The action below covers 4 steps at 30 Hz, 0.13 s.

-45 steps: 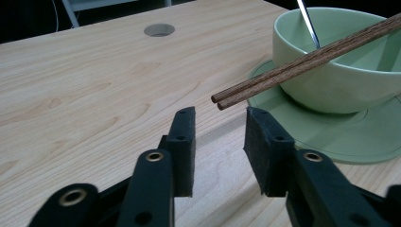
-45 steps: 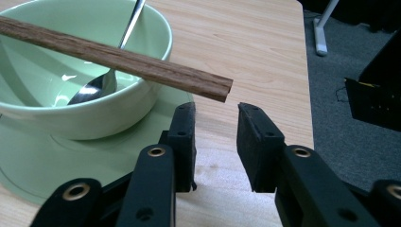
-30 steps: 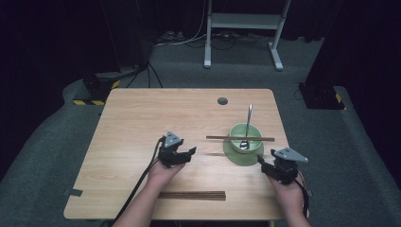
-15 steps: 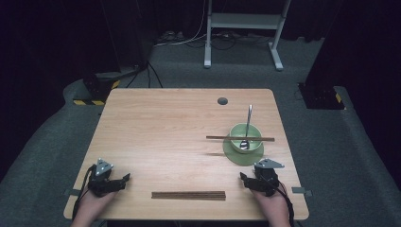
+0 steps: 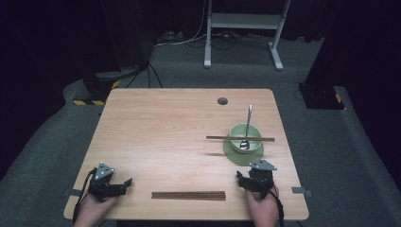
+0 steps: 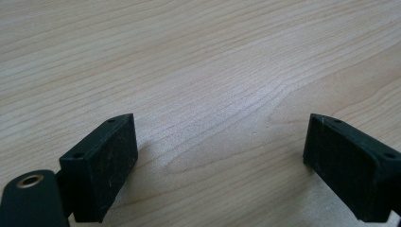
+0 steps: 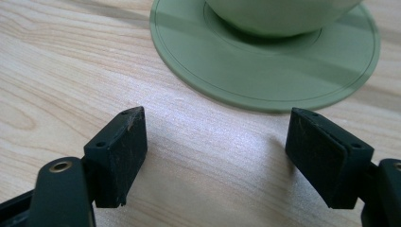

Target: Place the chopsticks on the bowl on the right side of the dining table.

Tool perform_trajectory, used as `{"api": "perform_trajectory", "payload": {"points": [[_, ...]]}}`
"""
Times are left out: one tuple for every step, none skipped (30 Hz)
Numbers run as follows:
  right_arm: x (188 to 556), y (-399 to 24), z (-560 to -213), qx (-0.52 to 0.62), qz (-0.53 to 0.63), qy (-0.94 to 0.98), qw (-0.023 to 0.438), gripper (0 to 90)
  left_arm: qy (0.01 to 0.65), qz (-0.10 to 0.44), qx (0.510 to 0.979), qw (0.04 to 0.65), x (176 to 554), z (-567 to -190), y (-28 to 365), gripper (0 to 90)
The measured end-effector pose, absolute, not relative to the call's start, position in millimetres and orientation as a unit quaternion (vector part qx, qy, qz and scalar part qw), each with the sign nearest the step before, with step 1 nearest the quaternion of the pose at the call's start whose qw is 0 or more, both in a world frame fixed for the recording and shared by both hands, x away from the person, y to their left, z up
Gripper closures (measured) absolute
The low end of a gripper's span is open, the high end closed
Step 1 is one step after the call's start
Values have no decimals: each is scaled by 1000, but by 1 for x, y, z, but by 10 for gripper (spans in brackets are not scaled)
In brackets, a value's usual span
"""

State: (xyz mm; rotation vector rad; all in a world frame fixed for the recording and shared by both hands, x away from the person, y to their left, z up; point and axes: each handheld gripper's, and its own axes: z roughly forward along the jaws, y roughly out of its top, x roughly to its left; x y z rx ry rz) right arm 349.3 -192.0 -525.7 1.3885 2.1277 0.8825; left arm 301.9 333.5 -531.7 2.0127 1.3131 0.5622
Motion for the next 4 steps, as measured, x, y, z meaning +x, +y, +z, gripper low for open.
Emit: {"api": "perform_trajectory", "payload": {"points": [[350,-193,-526,506,321,770,219,214,500,214,771,331,301,-532,334,106],[350,-193,-526,507,321,770,219,215,499,214,772,331,301,-532,334,106],[350,-193,-526,506,321,770,219,215,499,212,772,331,300,-532,335,106],[350,-193,-526,506,321,770,219,215,498,212,773,332,300,-532,335,106]]}}
